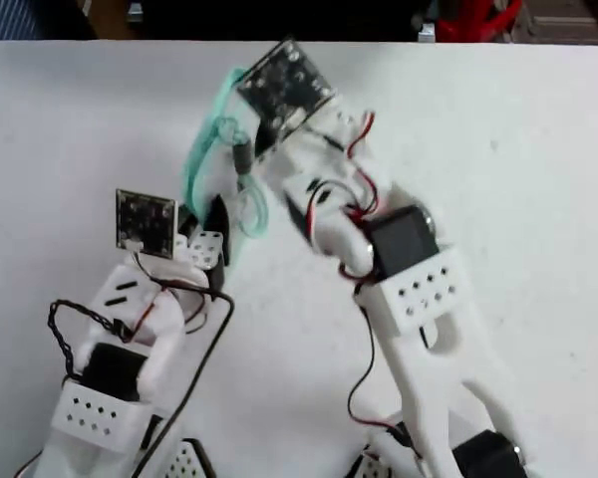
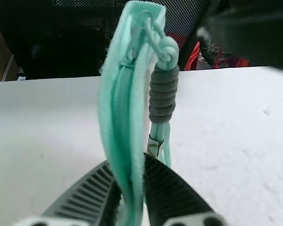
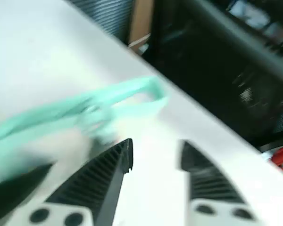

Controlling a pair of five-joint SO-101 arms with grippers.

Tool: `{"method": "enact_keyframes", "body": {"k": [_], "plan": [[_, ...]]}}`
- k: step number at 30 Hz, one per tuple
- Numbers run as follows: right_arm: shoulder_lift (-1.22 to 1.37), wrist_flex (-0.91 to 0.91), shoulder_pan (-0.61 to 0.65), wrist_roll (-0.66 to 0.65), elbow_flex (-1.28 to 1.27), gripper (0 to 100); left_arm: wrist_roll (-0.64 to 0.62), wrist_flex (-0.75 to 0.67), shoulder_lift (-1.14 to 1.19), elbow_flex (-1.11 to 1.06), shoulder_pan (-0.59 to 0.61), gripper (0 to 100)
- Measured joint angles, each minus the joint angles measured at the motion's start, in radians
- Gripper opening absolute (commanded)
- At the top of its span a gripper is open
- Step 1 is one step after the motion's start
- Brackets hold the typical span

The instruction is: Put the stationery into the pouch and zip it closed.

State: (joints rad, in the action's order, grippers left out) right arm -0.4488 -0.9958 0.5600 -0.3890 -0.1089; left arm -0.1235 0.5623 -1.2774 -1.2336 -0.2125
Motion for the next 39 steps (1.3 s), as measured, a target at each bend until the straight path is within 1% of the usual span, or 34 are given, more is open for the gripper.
{"method": "enact_keyframes", "body": {"k": [3, 4, 8, 10, 15, 18, 19, 20, 22, 23, 25, 27, 31, 32, 35, 38, 39], "plan": [[-0.052, -0.003, 0.063, 0.000, -0.097, 29.2, 0.000, 0.000, 0.000, 0.000, 0.000, 2], [-0.069, 0.021, 0.071, 0.000, -0.133, 29.2, 0.000, 0.000, 0.000, 0.000, 0.000, 2], [-0.100, 0.190, 0.074, 0.000, -0.281, 29.3, 0.000, 0.000, 0.000, 0.000, 0.000, 2], [-0.100, 0.258, 0.095, 0.000, -0.338, 29.3, 0.000, 0.005, 0.000, 0.000, 0.000, 2], [-0.100, 0.394, 0.104, 0.000, -0.368, 29.1, 0.000, 0.012, -0.002, 0.000, 0.000, 2], [-0.052, 0.431, 0.100, 0.000, -0.354, 27.8, 0.008, 0.012, -0.002, 0.000, 0.002, 2], [-0.025, 0.433, 0.098, 0.000, -0.342, 24.8, 0.009, 0.012, -0.002, 0.000, 0.002, 2], [0.008, 0.433, 0.097, 0.000, -0.325, 19.7, 0.012, 0.012, -0.002, 0.000, 0.003, 2], [0.060, 0.434, 0.094, 0.000, -0.299, 4.8, 0.015, 0.012, -0.002, 0.000, 0.005, 2], [0.074, 0.440, 0.094, -0.009, -0.293, 0.0, 0.015, 0.012, -0.002, 0.000, 0.005, 2], [0.078, 0.445, 0.097, -0.058, -0.290, 4.5, 0.015, 0.012, -0.002, 0.000, 0.005, 2], [0.078, 0.445, 0.104, -0.104, -0.290, 1.5, 0.017, 0.012, -0.002, 0.000, 0.005, 2], [0.041, 0.445, 0.104, -0.135, -0.301, 2.0, 0.017, 0.012, -0.002, 0.000, 0.005, 3], [0.021, 0.445, 0.104, -0.137, -0.316, 2.0, 0.020, 0.012, -0.002, 0.000, 0.005, 5], [-0.055, 0.445, 0.109, -0.137, -0.390, 2.0, 0.020, 0.012, -0.002, 0.000, 0.005, 16], [-0.146, 0.445, 0.109, -0.137, -0.468, 2.0, 0.014, 0.012, -0.002, 0.000, 0.005, 19], [-0.176, 0.445, 0.110, -0.137, -0.491, 2.0, -0.012, 0.012, -0.002, 0.000, 0.005, 19]]}}
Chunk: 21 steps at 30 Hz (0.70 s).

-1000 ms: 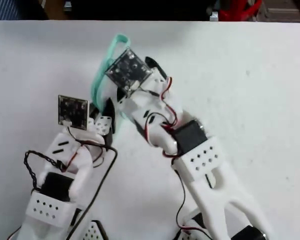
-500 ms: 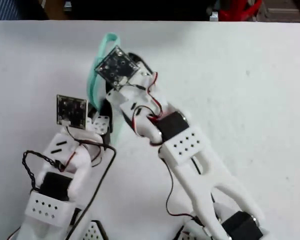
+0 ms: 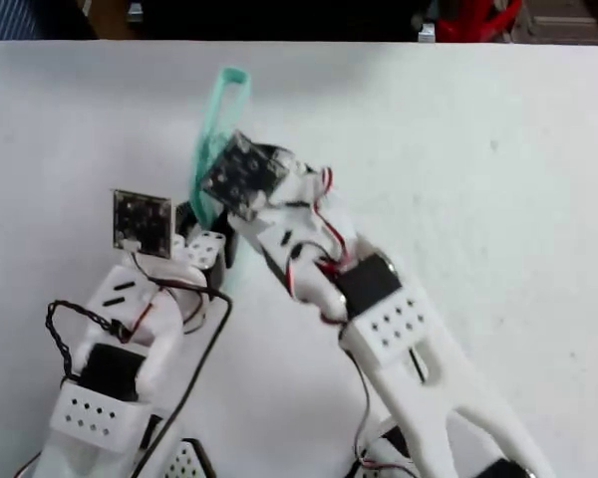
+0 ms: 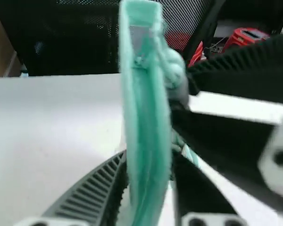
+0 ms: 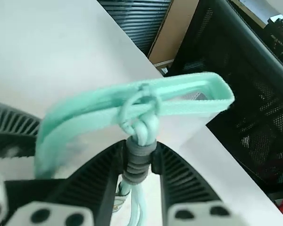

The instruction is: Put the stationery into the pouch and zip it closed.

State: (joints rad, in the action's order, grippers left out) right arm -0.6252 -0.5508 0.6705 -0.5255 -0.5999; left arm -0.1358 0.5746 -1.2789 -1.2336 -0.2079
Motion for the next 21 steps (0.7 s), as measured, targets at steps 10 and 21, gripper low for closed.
{"method": "enact_keyframes", "body": {"k": [10, 21], "plan": [[-0.265, -0.038, 0.012, -0.005, -0.103, 2.0, -0.068, -0.015, 0.000, 0.000, -0.003, 8], [-0.299, -0.064, 0.006, -0.029, -0.089, 2.0, 0.051, -0.129, -0.002, -0.044, -0.048, 2]]}}
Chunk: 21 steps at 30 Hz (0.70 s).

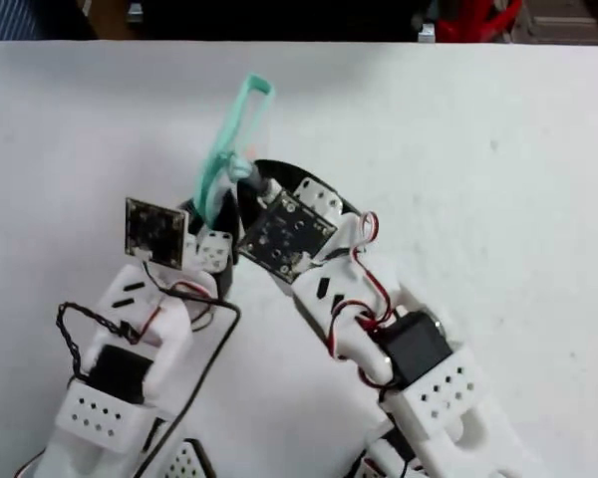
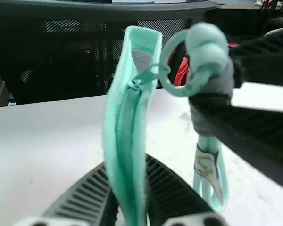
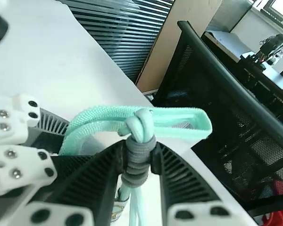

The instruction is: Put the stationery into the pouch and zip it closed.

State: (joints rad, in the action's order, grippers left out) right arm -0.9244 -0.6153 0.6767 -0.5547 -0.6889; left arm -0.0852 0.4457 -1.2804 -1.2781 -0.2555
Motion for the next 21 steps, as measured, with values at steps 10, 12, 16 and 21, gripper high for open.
{"method": "enact_keyframes", "body": {"k": [10, 12, 16, 21], "plan": [[0.307, 0.132, -0.149, -0.060, 0.199, 2.0, 0.006, 0.014, -0.012, -0.006, -0.003, 2], [0.381, 0.138, -0.178, -0.061, 0.253, 2.0, 0.025, 0.031, -0.014, -0.005, -0.006, 2], [0.519, 0.138, -0.218, -0.063, 0.364, 2.0, 0.028, 0.038, -0.015, -0.002, -0.002, 2], [0.664, 0.138, -0.276, -0.063, 0.496, 2.0, 0.032, 0.038, -0.012, 0.000, -0.002, 2]]}}
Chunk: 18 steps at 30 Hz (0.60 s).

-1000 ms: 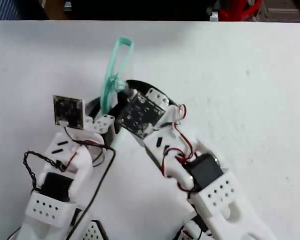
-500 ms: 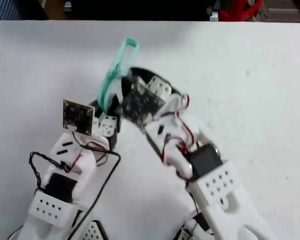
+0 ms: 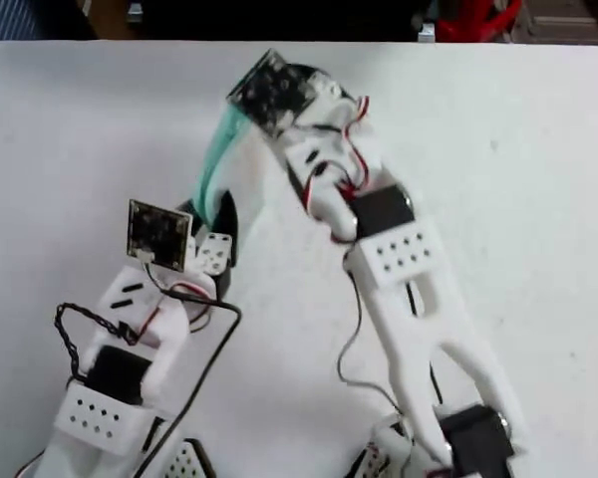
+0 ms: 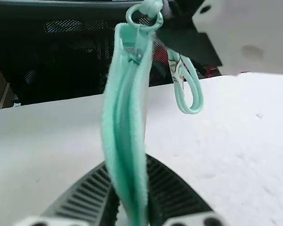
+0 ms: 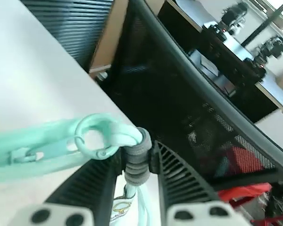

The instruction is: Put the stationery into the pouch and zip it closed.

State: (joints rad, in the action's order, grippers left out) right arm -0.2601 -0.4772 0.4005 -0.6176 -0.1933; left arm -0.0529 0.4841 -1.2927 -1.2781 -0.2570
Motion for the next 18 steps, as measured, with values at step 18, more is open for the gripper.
{"method": "enact_keyframes", "body": {"k": [18], "plan": [[0.198, -0.017, -0.081, -0.002, 0.262, 1.9, 0.005, 0.015, -0.003, 0.002, -0.003, 2]]}}
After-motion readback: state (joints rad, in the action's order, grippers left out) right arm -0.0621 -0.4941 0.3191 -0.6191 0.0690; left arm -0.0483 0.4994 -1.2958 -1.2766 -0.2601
